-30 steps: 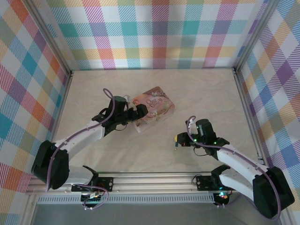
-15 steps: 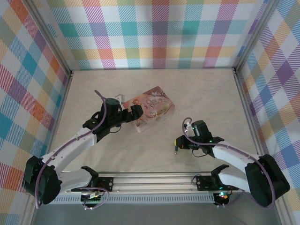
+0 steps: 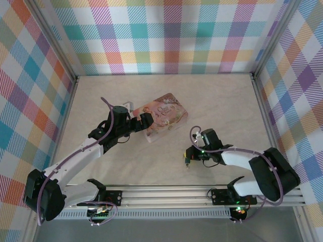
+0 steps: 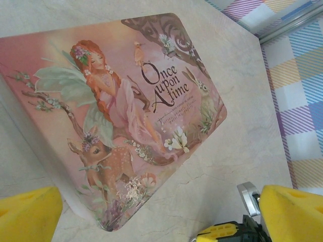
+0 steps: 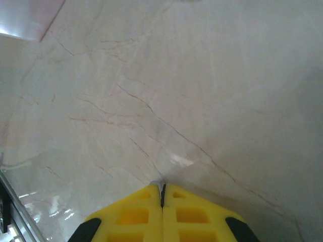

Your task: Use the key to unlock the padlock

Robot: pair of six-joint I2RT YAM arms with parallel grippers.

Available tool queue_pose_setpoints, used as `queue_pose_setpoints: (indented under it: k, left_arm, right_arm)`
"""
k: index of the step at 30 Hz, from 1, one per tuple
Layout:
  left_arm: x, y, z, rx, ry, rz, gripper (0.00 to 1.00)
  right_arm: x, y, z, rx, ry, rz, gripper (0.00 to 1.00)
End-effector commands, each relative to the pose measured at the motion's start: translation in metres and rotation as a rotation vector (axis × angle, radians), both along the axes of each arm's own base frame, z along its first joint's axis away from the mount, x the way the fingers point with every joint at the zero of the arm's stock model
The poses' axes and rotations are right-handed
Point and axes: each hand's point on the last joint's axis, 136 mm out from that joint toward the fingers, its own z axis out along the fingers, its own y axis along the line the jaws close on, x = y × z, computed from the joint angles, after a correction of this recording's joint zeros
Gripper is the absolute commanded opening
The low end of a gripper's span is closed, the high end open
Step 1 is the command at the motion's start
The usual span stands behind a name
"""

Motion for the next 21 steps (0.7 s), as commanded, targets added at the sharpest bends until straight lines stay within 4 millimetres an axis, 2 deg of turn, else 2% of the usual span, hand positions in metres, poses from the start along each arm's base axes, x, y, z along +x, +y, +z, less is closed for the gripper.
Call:
queue_pose_setpoints:
  k: [1,9,14,21]
  left_arm:
    - [-0.002,0.009,-0.005,0.031,0.003,0.020,1.00]
    - [-0.002,0.011,-0.007,0.041,0.007,0.027,1.00]
    - [-0.003,0.014,-0.007,0.049,0.007,0.033,1.00]
    - [-0.005,0.016,-0.008,0.052,0.007,0.040,1.00]
  right_arm:
    - [0.007,0.012,0.004,0.037,-0.008,0.015,0.01]
    - [0.007,0.019,-0.008,0.031,0.035,0.033,0.04]
    - [0.008,0.017,-0.007,0.016,0.021,0.027,0.14]
    - [0.008,0.013,-0.006,-0.004,0.007,0.027,0.16]
